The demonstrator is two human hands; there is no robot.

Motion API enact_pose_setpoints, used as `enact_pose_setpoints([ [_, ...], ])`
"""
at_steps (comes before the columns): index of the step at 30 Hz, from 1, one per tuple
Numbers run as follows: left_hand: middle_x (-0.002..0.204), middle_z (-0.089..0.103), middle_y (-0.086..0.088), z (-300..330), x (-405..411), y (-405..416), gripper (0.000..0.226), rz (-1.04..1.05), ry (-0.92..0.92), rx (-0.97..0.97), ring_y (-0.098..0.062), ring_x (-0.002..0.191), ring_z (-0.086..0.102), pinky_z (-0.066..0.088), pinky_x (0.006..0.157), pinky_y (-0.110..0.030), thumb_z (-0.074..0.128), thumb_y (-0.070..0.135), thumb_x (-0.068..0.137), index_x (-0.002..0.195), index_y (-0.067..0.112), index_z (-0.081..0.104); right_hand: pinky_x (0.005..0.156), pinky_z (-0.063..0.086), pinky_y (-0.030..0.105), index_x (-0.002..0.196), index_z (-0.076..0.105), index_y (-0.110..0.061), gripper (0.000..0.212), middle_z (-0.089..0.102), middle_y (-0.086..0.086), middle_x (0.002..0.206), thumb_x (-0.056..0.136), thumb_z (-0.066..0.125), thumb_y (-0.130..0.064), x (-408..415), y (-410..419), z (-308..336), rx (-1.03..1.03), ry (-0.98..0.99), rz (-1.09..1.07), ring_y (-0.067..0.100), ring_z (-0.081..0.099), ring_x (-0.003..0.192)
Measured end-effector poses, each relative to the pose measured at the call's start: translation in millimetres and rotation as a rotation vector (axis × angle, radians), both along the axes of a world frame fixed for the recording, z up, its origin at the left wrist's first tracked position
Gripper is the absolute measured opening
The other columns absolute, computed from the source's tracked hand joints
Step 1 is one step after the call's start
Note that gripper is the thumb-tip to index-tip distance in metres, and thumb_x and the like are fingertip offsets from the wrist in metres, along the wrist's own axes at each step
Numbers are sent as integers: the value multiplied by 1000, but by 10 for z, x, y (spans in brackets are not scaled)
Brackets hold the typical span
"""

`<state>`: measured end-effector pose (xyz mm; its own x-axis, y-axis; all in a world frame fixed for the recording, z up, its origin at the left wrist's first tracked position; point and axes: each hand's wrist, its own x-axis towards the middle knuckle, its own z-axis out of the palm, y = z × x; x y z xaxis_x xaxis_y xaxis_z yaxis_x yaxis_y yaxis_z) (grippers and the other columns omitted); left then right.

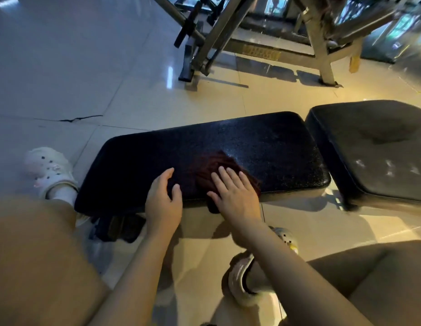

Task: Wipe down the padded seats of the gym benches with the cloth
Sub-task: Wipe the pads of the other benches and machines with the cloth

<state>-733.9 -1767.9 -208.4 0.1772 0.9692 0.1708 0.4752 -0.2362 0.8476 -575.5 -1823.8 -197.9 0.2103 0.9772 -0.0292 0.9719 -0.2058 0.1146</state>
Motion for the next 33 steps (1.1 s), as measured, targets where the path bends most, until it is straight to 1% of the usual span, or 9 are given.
enact_pose_setpoints([
  [3, 134, 55, -5, 97, 202, -134, 40, -189, 119, 132, -19, 124, 50, 33, 97, -21, 55, 9, 96, 136, 12, 52, 109, 38, 44, 132, 60, -15, 57, 57, 8, 139, 98, 26, -45, 536, -465, 151, 204, -29, -179, 25, 52, 130],
  [8, 126, 59, -2, 159, 368, -474, 37, -362, 172, 173, -14, 113, 56, 47, 95, -29, 58, 12, 94, 130, 17, 57, 109, 36, 41, 129, 61, -8, 36, 58, 12, 136, 100, 51, -26, 1086, -983, 443, 388, 93, -291, 30, 52, 129],
  [12, 122, 58, 5, 397, 595, -694, 33, -451, 158, 203, -7, 108, 51, 47, 93, -26, 58, 16, 95, 128, 19, 59, 83, 48, 34, 124, 60, -19, 26, 64, 5, 113, 103, 46, -26, 980, -1152, 756, 533, 765, -436, 25, 61, 103],
  [15, 125, 45, 16, 778, 873, -812, 42, -452, -35, -70, -3, 113, 48, 43, 95, -22, 53, 19, 98, 139, 27, 46, 63, 51, 22, 103, 57, -31, 15, 61, 0, 97, 103, 42, -31, 817, -1288, 1037, 656, 1172, -401, 15, 62, 85],
  [18, 126, 50, 11, 1203, 1097, -899, 43, -483, -375, -426, -12, 113, 55, 52, 95, -35, 50, 14, 99, 136, 35, 43, 69, 52, 20, 106, 58, -34, 17, 64, -4, 99, 103, 42, -33, 649, -1370, 1272, 629, 1295, -224, 13, 64, 93],
  [20, 122, 60, 0, 1456, 1141, -853, 32, -517, -417, -480, -18, 108, 62, 55, 91, -39, 49, 10, 100, 123, 31, 53, 80, 55, 25, 110, 57, -40, 18, 64, -7, 106, 102, 44, -31, 570, -1433, 1397, 608, 1361, -103, 10, 64, 99],
  [25, 114, 62, -9, 1944, 1007, -666, 21, -621, -268, -279, -18, 101, 67, 59, 79, -32, 58, 3, 93, 112, 9, 62, 88, 57, 35, 116, 62, -35, 24, 67, -12, 105, 98, 54, -22, 592, -1569, 1575, 693, 1544, 12, 11, 64, 103],
  [30, 101, 66, -3, 2356, 900, -552, 12, -739, -84, -21, -13, 90, 70, 59, 74, -26, 64, 2, 88, 94, 12, 64, 89, 55, 44, 113, 62, -26, 39, 66, -1, 113, 75, 62, -15, 514, -1460, 1563, 671, 1717, 134, 24, 64, 110],
  [33, 96, 65, 4, 2596, 882, -512, 16, -818, 51, 97, -8, 89, 69, 58, 74, -24, 65, 3, 86, 90, 18, 63, 95, 51, 52, 116, 58, -25, 46, 63, 0, 117, 70, 63, -24, 475, -1421, 1537, 705, 1753, 195, 26, 61, 112],
])
